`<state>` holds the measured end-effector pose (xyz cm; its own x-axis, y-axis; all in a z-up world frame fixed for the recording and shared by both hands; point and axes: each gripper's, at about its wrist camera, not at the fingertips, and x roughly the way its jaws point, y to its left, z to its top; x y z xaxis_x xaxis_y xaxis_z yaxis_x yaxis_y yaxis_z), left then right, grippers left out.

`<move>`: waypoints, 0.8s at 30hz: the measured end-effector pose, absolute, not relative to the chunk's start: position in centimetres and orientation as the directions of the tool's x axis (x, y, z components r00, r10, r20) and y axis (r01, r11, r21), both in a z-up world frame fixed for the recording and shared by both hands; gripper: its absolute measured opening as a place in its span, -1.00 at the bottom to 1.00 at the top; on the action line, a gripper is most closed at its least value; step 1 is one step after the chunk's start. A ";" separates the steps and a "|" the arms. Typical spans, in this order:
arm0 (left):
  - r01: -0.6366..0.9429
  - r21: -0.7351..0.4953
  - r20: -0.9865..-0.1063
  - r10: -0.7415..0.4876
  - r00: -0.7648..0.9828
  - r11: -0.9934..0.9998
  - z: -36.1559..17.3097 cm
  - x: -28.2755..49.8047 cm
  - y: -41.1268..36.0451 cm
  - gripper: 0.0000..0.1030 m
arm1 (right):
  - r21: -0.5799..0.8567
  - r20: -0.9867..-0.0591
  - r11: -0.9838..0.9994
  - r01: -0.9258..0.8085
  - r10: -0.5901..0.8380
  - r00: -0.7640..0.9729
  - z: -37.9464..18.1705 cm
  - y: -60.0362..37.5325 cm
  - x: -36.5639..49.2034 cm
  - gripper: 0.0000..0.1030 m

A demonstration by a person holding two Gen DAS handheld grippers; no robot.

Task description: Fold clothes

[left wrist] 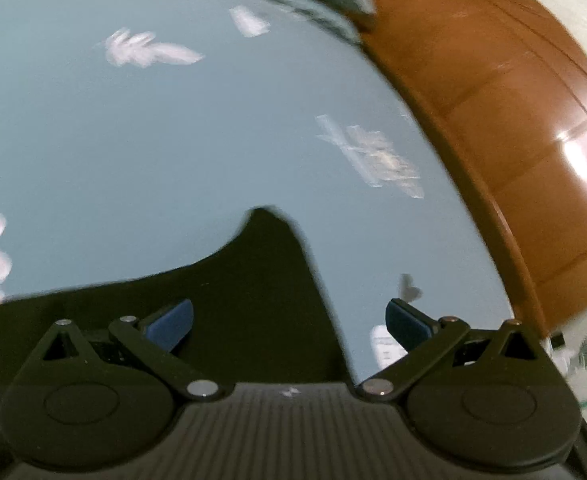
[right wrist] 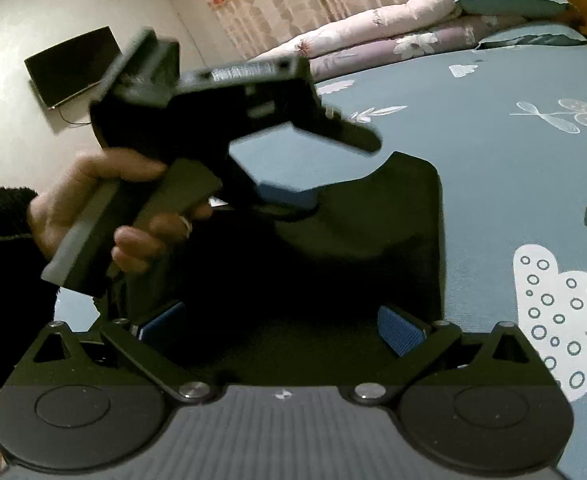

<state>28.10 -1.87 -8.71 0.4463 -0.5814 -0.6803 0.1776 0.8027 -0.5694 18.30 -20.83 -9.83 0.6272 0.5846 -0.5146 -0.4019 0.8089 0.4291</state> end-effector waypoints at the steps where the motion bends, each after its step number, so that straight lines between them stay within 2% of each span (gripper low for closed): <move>1: 0.151 -0.576 -0.685 -0.575 0.448 0.804 -9.1 28.1 -1.3 0.97 | 0.431 -0.515 0.810 -0.398 0.583 0.628 -9.8 -20.9 18.4 1.00; 10: 0.220 -0.572 -0.621 -0.592 0.513 0.790 -4.3 22.1 0.8 0.98 | 0.445 -0.504 0.807 -0.389 0.585 0.635 -9.9 -21.4 18.6 1.00; 16: 0.125 -0.609 -0.632 -0.575 0.521 0.783 -8.2 20.8 2.9 0.98 | 0.437 -0.523 0.815 -0.381 0.575 0.629 -10.1 -21.0 18.3 1.00; 18: 0.120 -0.637 -0.601 -0.587 0.542 0.762 -9.1 20.5 3.5 0.98 | 0.440 -0.527 0.816 -0.376 0.573 0.628 -10.2 -21.0 18.2 1.00; 21: 0.146 -0.628 -0.586 -0.588 0.558 0.764 -9.3 20.0 3.4 0.98 | 0.438 -0.525 0.816 -0.377 0.573 0.629 -10.3 -21.0 18.0 1.00; 24: 0.124 -0.604 -0.617 -0.561 0.552 0.787 -7.6 19.8 3.3 0.98 | 0.430 -0.526 0.818 -0.381 0.570 0.631 -10.3 -21.0 17.8 1.00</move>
